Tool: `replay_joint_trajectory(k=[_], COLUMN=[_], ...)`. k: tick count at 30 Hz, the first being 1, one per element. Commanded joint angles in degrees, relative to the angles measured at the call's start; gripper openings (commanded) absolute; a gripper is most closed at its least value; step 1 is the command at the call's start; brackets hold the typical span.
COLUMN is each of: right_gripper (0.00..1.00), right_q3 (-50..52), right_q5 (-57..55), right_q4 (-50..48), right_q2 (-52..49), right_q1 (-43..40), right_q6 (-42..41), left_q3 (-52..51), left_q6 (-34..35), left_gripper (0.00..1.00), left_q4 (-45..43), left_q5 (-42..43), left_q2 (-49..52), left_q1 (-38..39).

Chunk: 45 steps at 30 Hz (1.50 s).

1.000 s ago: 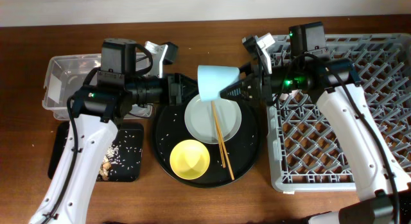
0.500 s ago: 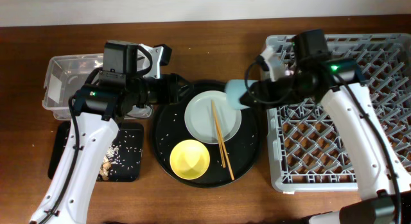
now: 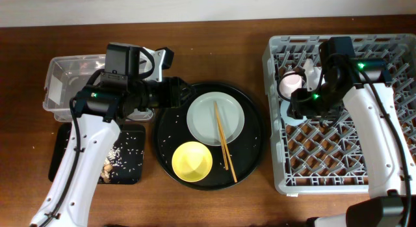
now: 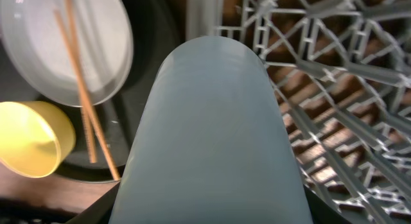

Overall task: Sort waste into correct bins and load items into the dishwasher rack
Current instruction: 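Place the blue cup in the rack beside the pink cup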

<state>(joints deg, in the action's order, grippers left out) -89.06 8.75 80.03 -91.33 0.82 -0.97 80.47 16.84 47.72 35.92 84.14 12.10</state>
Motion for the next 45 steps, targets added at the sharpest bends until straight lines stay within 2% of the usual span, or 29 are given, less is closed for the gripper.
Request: replay_joint_trajectory(k=[1,22,45], right_gripper=[0.51,0.52,0.52], right_q3=[-0.63,1.53,4.52], right_q5=[-5.75,-7.13,-7.96], right_q4=[0.37,-2.89,-5.92], right_q2=[0.96,-5.81,-6.45], right_q1=[-0.24,-0.24,-0.24], right_q6=[-1.29,-1.29,-1.49], left_q3=[-0.28,-0.28,-0.28], left_q6=[-0.68,-0.68,-0.68], left_gripper=[0.45,0.45,0.45], left_q4=[0.68,1.03,1.20], left_q5=[-0.39,-0.39,-0.39], left_q2=[0.39,0.39,0.39], left_q1=[-0.13,-0.13,-0.13])
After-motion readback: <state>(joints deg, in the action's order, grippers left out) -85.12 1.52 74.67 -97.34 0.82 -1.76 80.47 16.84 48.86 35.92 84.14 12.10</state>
